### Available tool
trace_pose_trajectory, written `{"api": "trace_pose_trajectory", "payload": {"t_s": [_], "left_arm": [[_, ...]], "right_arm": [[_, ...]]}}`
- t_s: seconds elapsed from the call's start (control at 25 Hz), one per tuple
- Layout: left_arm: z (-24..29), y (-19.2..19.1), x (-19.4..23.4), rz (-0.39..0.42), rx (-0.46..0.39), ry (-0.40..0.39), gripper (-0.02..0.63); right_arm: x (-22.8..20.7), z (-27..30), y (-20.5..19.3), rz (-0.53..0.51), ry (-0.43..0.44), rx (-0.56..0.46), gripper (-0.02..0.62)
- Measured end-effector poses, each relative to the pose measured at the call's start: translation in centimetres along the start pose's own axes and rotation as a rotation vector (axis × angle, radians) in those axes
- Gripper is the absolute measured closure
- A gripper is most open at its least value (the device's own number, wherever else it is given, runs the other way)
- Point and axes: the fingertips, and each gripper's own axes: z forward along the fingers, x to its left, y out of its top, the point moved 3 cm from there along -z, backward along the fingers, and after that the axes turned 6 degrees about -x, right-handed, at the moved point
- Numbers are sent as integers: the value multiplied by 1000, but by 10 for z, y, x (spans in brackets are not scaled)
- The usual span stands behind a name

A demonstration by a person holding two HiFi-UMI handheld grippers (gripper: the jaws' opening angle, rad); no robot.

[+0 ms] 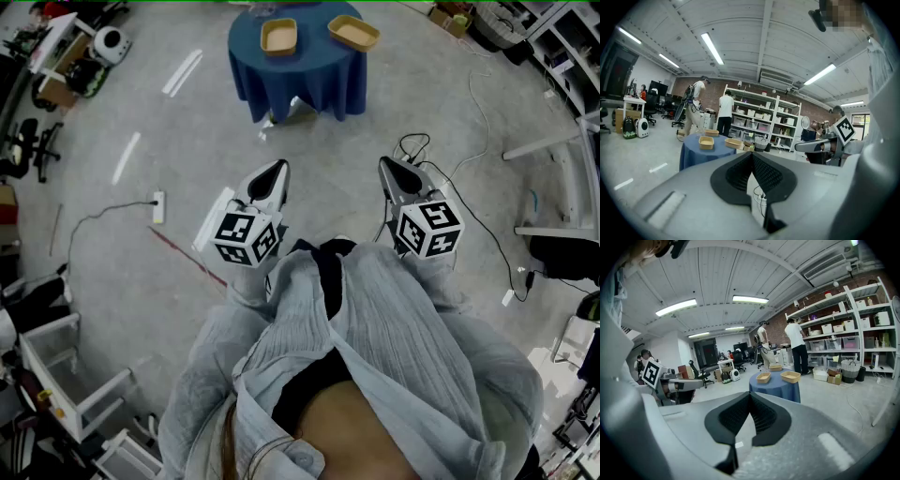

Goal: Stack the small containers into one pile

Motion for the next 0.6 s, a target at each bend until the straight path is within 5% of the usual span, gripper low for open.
{"api": "trace_pose_trajectory", "payload": {"t_s": [0.6], "left_arm": [[-5, -13, -16, 13, 18, 31, 591]], "right_arm": [[-1, -11, -8, -27, 35, -7, 594]]}}
